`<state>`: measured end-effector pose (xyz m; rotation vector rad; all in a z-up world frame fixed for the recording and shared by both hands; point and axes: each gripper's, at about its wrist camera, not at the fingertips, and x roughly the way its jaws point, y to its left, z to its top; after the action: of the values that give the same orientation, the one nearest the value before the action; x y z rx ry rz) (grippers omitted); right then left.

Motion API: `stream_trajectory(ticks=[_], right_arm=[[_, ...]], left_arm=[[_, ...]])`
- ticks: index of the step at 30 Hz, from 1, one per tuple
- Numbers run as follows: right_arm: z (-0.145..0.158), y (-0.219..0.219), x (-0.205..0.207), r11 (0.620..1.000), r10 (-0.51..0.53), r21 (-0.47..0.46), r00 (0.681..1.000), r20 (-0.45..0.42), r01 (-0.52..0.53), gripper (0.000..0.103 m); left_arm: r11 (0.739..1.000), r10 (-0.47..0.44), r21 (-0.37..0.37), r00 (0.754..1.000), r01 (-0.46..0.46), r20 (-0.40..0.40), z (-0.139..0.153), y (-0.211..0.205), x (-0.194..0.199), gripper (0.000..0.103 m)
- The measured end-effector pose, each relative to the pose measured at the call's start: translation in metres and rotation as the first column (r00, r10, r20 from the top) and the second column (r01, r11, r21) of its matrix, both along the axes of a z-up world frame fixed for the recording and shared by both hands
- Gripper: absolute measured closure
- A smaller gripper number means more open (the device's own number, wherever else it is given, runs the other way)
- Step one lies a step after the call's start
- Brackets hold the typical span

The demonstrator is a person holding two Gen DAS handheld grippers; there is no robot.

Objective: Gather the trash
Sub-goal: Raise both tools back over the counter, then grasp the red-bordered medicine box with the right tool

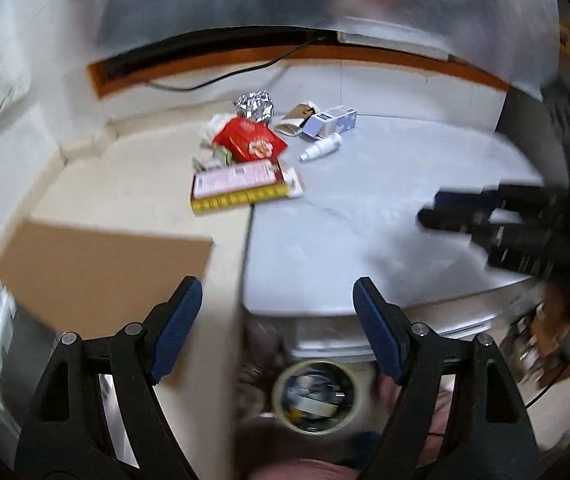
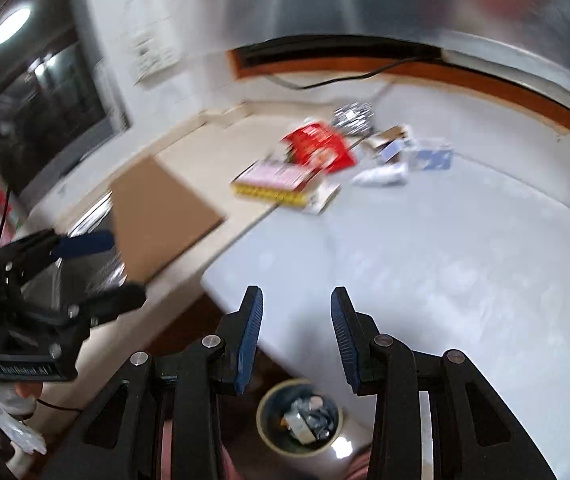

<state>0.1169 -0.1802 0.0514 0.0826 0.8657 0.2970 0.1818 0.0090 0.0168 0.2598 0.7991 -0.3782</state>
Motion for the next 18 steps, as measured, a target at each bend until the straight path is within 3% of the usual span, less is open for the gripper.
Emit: stream_trajectory(ticks=[3,8,14,18], right_arm=[[0.005,-0.016,0.033,0.997,-0.067,0.035,0.998,-0.018,0.068,0.066],[-0.018,-0.053,0.098,0.978,-0.183,0.092,0.982,-0.056,0.188,0.052],[-0.077,-0.064,0.176,0.946,-0.277,0.133,0.950,-0.143,0.296,0.052],[-0.092,-0.046,0.198,0.951,-0.225,0.177,0.961,-0.159,0.252,0.052]], left_arm=[[0.998,-0.040,0.056,0.999,0.039,0.013,-0.003,-0.003,0.039,0.027],[0.996,-0.038,0.082,0.999,0.039,-0.024,-0.023,-0.009,0.099,0.027],[0.999,0.029,0.025,0.993,-0.026,-0.112,-0.036,-0.003,0.160,0.027],[0.994,0.104,-0.026,0.983,-0.109,-0.149,-0.043,0.008,0.185,0.028]])
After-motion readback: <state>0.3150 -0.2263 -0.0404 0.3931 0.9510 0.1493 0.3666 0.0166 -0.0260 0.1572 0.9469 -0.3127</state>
